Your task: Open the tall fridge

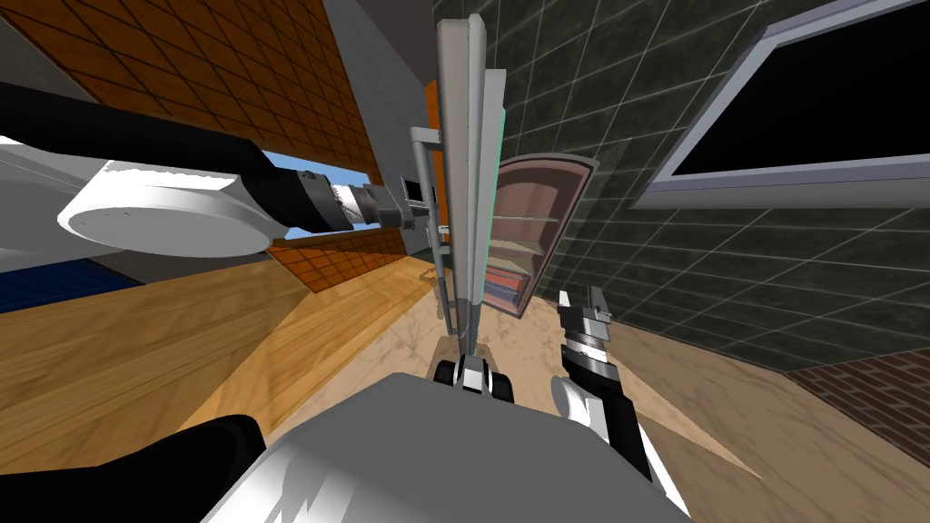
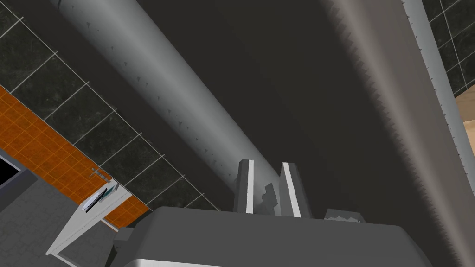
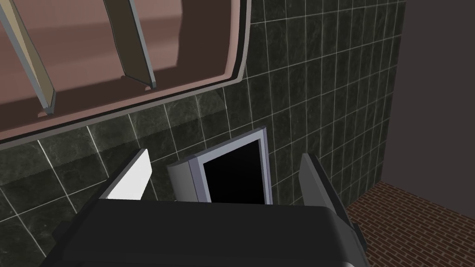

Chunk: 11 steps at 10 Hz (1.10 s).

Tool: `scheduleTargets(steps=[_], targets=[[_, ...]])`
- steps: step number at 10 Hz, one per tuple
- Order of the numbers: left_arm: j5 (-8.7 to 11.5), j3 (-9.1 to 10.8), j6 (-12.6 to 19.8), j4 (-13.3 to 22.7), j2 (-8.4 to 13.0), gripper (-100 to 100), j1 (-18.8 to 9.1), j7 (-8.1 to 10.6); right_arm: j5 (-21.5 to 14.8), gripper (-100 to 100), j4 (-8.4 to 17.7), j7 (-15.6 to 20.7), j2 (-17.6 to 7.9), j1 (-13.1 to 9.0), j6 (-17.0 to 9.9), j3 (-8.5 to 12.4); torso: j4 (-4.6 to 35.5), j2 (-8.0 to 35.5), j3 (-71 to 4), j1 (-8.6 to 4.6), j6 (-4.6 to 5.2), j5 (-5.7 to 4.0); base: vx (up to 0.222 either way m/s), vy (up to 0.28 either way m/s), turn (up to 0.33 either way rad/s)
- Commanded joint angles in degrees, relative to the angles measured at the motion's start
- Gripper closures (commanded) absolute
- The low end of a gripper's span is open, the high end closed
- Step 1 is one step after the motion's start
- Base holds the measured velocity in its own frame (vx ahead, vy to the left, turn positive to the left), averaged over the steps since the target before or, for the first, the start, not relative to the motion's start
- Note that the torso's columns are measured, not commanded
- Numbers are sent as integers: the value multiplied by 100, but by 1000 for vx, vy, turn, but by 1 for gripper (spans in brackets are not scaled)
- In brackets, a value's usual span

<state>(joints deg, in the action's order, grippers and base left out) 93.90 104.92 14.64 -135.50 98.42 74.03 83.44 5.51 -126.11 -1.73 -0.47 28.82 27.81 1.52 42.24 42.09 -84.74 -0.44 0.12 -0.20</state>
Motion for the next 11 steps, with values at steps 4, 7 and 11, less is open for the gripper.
scheduleTargets(steps=[4,7,11], targets=[[270,656,643,273,300,-100,-162,236,0,0,0,0,0,0,0,0,5,3,-2,-1,10,-10,0,8,19],[427,991,967,402,451,-100,-247,347,0,0,0,0,0,0,0,0,8,11,6,-8,6,-11,-2,38,19],[393,872,872,359,382,0,-191,302,0,0,0,0,1,0,0,-1,2,13,12,35,-9,15,-1,4,4]])
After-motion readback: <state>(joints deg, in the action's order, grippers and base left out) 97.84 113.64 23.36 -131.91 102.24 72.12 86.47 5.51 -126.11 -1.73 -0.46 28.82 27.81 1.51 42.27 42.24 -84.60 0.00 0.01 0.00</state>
